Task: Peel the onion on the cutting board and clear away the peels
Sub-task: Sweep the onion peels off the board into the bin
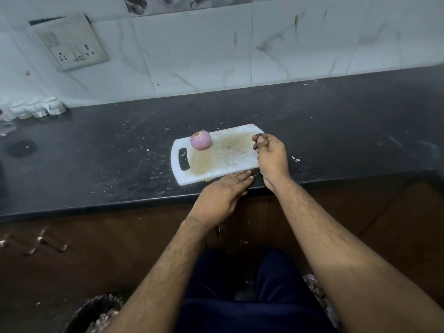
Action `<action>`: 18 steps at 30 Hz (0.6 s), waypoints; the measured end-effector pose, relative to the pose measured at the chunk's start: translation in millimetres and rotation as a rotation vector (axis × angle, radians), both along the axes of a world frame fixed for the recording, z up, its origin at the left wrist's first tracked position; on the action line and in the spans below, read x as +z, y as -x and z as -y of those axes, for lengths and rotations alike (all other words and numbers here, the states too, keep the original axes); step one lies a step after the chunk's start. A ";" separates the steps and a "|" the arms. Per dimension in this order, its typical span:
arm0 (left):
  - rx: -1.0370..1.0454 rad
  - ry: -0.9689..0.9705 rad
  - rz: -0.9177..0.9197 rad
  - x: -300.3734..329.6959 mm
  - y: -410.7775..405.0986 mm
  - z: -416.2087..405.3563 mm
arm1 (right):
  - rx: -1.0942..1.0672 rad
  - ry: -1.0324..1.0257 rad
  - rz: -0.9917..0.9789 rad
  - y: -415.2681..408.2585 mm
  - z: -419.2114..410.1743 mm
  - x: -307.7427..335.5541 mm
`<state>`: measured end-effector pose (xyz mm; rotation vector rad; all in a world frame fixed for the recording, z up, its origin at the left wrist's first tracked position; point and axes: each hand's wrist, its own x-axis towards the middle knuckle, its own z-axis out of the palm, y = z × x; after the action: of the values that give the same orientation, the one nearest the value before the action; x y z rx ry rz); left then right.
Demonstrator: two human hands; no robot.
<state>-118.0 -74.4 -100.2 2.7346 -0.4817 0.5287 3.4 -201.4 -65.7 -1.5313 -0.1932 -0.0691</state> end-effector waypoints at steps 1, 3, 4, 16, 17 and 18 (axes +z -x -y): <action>0.001 0.035 0.009 -0.1 2.6 0.7 | 0.003 0.004 0.002 1.0 0.6 0.4; 0.012 0.112 0.054 -3.0 8.6 4.2 | 0.009 0.009 0.005 2.2 1.1 1.1; 0.031 0.144 0.088 -5.6 12.1 6.8 | 0.014 0.007 0.000 3.1 1.0 1.6; 0.491 1.756 0.320 -1.9 44.8 42.4 | 0.135 -0.701 -0.359 88.0 -20.6 -5.6; 0.446 1.975 0.313 2.8 49.6 40.8 | 0.130 -0.774 -0.417 98.1 -23.7 -4.1; 0.396 2.153 0.302 6.9 54.1 38.9 | 0.121 -0.841 -0.476 108.4 -26.7 -2.1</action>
<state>-172.1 -113.3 -93.4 0.6253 0.4611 0.7813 -105.0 -174.7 -67.8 -0.6625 0.1207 0.2803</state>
